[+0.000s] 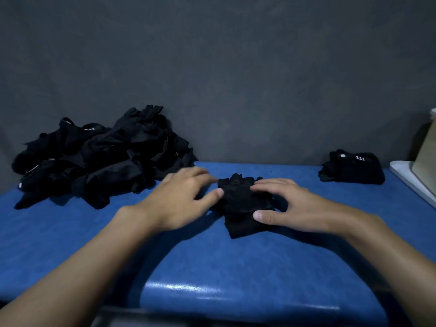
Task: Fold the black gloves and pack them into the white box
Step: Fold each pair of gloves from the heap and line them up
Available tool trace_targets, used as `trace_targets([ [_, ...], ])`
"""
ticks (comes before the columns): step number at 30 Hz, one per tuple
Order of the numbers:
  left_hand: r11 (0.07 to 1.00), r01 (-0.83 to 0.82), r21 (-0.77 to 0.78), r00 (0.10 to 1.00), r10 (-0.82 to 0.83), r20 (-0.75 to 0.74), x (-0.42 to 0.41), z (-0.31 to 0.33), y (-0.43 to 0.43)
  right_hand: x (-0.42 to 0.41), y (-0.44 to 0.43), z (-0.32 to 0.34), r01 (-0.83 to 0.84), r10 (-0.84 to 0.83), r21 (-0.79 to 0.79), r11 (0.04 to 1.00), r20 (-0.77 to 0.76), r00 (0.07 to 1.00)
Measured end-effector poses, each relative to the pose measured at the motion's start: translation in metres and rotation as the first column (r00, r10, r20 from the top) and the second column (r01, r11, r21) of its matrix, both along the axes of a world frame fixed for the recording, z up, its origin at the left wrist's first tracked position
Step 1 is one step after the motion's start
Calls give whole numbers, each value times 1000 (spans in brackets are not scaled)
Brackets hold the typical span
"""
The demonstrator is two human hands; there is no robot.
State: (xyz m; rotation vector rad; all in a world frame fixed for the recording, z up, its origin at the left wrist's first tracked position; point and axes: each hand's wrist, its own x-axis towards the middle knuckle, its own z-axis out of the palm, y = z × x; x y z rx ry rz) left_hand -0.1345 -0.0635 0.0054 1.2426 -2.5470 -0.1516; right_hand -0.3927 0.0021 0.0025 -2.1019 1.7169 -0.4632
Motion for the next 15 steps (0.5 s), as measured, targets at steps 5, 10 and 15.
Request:
trace_targets([
  [5, 978, -201, -56, 966, 207, 157, 18, -4, -12, 10, -1, -1, -2, 1, -30, 1000, -29, 1000],
  [10, 977, -215, 0, 944, 208, 255, 22, -6, -11, 13, -2, -1, 5, -6, -29, 1000, -46, 999],
  [15, 979, -204, -18, 952, 202, 230, 22, -1, -5, 14, 0, -1, 19, -21, -35, 999, -41, 999],
])
